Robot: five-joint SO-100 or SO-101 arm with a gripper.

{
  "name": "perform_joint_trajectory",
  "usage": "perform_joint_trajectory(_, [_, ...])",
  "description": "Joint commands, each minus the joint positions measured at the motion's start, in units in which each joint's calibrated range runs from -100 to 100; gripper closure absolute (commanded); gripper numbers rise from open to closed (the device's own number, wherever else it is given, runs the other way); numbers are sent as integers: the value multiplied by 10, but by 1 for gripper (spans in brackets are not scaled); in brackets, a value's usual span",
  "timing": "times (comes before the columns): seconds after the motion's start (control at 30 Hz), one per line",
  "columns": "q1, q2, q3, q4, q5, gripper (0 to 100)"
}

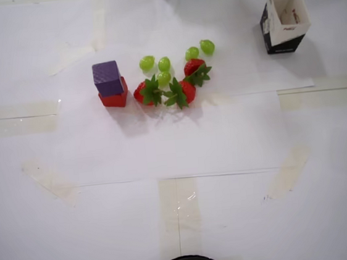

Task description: Put the purple cube on top of the red cube

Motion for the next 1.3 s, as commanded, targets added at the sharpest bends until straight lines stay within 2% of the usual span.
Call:
perform_joint_trajectory(0.0, [-17, -3, 18, -40, 5, 100])
perform_joint_trajectory(0.5, [-91, -3, 79, -106, -15, 100])
perform_joint_trajectory(1.27, [-103, -3, 93, -108, -14, 100])
